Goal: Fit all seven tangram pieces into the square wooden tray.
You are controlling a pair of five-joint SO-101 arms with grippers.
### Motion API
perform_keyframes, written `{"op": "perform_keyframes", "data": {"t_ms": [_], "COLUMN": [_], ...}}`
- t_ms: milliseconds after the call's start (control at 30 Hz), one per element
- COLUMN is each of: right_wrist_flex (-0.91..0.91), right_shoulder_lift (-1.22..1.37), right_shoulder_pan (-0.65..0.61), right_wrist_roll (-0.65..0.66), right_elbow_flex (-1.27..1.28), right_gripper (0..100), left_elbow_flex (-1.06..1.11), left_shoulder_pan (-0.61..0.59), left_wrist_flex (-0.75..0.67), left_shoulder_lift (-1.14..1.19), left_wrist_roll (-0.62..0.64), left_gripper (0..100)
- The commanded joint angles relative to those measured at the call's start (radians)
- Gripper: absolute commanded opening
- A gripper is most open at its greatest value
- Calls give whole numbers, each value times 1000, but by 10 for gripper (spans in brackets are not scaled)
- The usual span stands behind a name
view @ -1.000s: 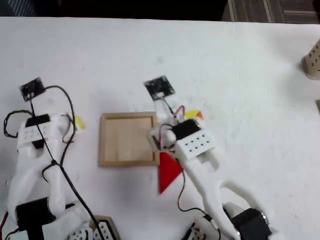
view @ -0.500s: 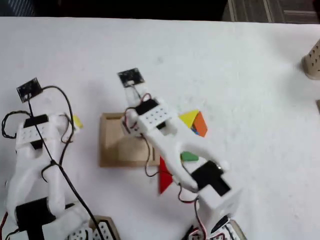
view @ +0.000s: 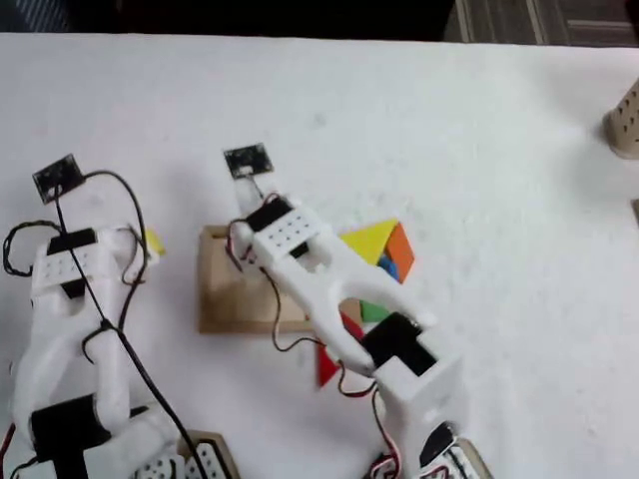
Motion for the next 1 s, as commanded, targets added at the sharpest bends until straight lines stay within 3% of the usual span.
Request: {"op": "perform_keyframes", "data": {"t_ms": [0,133,267,400,567,833,967], "right_wrist_flex": [88,193,295,237,157,7,-24], "right_shoulder_lift": [-145,-220,-277,-259,-252,-252,-252], "right_shoulder_pan": [15,22,114,220,340,526,582], "right_wrist_roll": [58,71,71,71,100,153,153], "right_elbow_flex": [-38,-37,-34,11,31,28,28], "right_gripper": [219,219,219,214,108,70,70], "left_elbow_flex": [-49,-49,-49,-57,-75,3,26], "left_shoulder_pan": [21,21,59,145,269,653,849], "left_wrist_flex": [-20,-17,-14,-14,35,43,-38], "left_shoulder_lift": [-44,-47,-51,-51,-94,-222,-203], "left_wrist_roll": [11,11,15,127,133,132,132], "left_gripper": [250,249,249,248,248,248,248]}}
